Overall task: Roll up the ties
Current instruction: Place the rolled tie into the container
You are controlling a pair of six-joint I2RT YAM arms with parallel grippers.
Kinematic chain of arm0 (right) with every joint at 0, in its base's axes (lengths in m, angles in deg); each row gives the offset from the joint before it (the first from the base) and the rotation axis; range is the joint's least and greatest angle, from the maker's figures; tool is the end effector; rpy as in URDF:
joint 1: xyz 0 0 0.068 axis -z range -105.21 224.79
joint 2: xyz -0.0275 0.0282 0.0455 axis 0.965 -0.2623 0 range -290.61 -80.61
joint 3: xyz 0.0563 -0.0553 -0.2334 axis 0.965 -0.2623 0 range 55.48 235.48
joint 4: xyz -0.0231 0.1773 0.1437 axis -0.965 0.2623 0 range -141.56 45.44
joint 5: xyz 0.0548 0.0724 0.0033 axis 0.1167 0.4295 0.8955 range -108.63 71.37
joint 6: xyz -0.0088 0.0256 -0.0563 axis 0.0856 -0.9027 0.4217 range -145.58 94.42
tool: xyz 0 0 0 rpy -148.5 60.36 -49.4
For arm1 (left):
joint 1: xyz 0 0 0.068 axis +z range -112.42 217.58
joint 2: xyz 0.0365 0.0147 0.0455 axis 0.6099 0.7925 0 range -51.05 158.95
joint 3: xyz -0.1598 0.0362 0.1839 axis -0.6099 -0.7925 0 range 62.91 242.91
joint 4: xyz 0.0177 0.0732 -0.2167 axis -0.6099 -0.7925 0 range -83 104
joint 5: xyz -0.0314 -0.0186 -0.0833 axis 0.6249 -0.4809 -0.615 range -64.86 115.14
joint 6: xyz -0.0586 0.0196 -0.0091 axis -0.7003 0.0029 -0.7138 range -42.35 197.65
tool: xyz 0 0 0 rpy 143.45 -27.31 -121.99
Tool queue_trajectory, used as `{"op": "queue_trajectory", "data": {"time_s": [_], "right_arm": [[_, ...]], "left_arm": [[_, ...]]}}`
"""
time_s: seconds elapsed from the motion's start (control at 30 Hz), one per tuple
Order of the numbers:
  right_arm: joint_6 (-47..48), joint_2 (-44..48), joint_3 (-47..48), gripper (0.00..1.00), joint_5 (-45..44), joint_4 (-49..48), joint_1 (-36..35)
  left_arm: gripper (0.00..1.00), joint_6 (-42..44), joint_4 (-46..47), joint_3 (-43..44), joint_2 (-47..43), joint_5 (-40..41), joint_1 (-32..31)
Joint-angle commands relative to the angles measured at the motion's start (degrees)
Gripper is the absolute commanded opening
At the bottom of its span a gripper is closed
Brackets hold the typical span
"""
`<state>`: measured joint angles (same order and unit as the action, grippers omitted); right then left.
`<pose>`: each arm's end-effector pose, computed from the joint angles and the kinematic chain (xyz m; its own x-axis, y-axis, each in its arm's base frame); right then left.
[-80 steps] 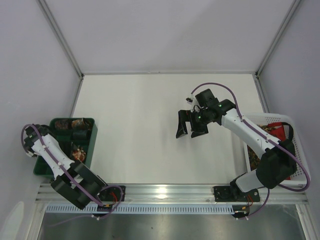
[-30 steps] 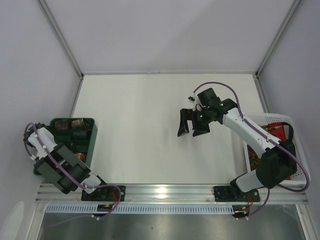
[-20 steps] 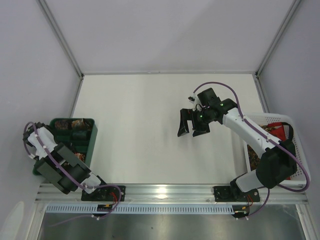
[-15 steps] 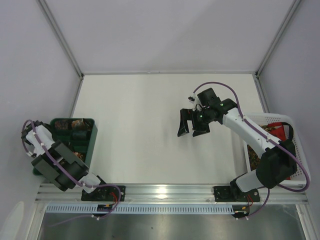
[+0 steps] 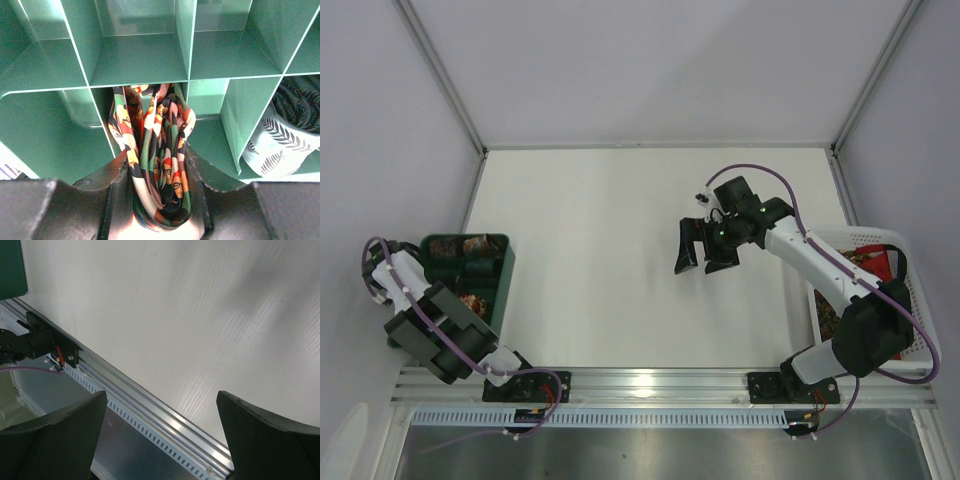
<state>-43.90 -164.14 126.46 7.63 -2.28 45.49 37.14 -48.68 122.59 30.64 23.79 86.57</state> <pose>0.2224 0.1490 0.2586 -0.9250 -0.1958 -0.3256 -0.3479 0.7810 0.5186 0.1417 0.1613 0.2032 -0.0077 -0.9984 -0.0552 -0.9969 0.0120 -0.0780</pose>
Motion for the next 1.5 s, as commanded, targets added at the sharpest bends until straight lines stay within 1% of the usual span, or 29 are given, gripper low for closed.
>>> {"op": "queue_trajectory", "data": {"time_s": [0.0, 0.13, 0.27, 0.4, 0.53, 0.57, 0.6, 0.67, 0.7, 0.77, 0.87, 0.9, 0.97, 1.03, 1.07, 1.1, 1.17, 1.2, 1.33, 1.4, 1.47], "right_arm": [[0.7, 2.1, 2.3, 1.0, -0.1, 0.1, -0.3], [0.7, 2.1, 2.2, 1.0, -0.2, 0.2, -0.4], [0.6, 2.2, 2.1, 1.0, -0.3, 0.2, -0.4], [0.6, 2.2, 1.9, 1.0, -0.6, 0.3, -0.5], [0.7, 2.1, 1.9, 1.0, -0.3, 0.1, -0.3], [0.7, 2.1, 1.9, 1.0, -0.3, 0.0, -0.4], [0.7, 2.0, 1.9, 1.0, -0.3, 0.1, -0.3], [0.7, 2.1, 1.9, 1.0, -0.4, 0.1, -0.1], [0.7, 2.1, 1.9, 1.0, -0.4, 0.1, -0.1], [0.7, 2.1, 1.8, 1.0, -0.3, 0.1, 0.2], [0.6, 2.2, 1.8, 1.0, -0.2, 0.0, 0.4], [0.6, 2.2, 1.7, 1.0, -0.2, 0.0, 0.4], [0.5, 2.2, 1.6, 1.0, 0.0, -0.1, 0.6], [0.5, 2.1, 1.6, 1.0, 0.3, -0.1, 0.6], [0.5, 2.1, 1.6, 1.0, 0.3, -0.2, 0.7], [0.5, 2.2, 1.6, 1.0, 0.2, -0.1, 0.7], [0.6, 2.3, 1.6, 1.0, -0.1, -0.1, 0.7], [0.7, 2.4, 1.6, 1.0, -0.2, 0.0, 0.7], [0.7, 2.1, 1.8, 1.0, -0.1, 0.1, 0.6], [0.6, 2.1, 1.8, 1.0, 0.0, 0.1, 0.6], [0.5, 2.1, 1.9, 1.0, 0.4, -0.1, 0.6]], "left_arm": [[0.0, -0.8, 4.2, 2.4, -1.3, -3.7, -0.2], [0.0, -0.6, 6.1, -0.8, -0.4, -4.1, -0.2], [0.01, 0.0, 8.7, -5.9, -0.1, -4.1, -0.3], [0.0, 0.7, 8.4, -7.9, 0.2, -2.2, -0.1], [0.01, 0.9, 9.4, -7.8, -0.9, -1.7, -0.1], [0.03, 0.7, 9.4, -7.4, -0.8, -2.0, -0.1], [0.1, 0.8, 9.2, -7.1, -0.6, -2.3, -0.1], [0.16, 1.0, 8.1, -5.5, 0.5, -1.7, -0.1], [0.23, 1.3, 7.4, -4.9, 0.9, -1.1, 0.0], [0.29, 1.5, 5.8, -3.3, 1.6, 0.8, 0.1], [0.29, 1.3, 4.2, -2.6, 2.5, 1.3, 0.4], [0.3, 1.1, 3.7, -2.4, 3.0, 1.3, 0.4], [0.31, 0.8, 3.2, -2.4, 3.3, 3.5, 0.5], [0.28, 0.4, 3.1, -2.7, 3.6, 3.6, 0.8], [0.23, 0.3, 3.2, -3.4, 3.6, 3.5, 1.2], [0.13, 0.1, 3.9, -3.9, 3.7, 1.9, 1.5], [0.03, 0.3, 4.6, -4.7, 3.6, -2.2, 1.6], [0.0, 0.1, 4.8, -4.8, 3.6, -4.4, 1.6], [0.0, -0.5, 5.1, -4.7, 2.5, -8.6, 1.6], [0.01, -0.8, 4.8, -3.6, 1.5, -9.4, 1.7], [0.0, -1.1, 4.0, -2.4, 1.6, -8.5, 1.7]]}}
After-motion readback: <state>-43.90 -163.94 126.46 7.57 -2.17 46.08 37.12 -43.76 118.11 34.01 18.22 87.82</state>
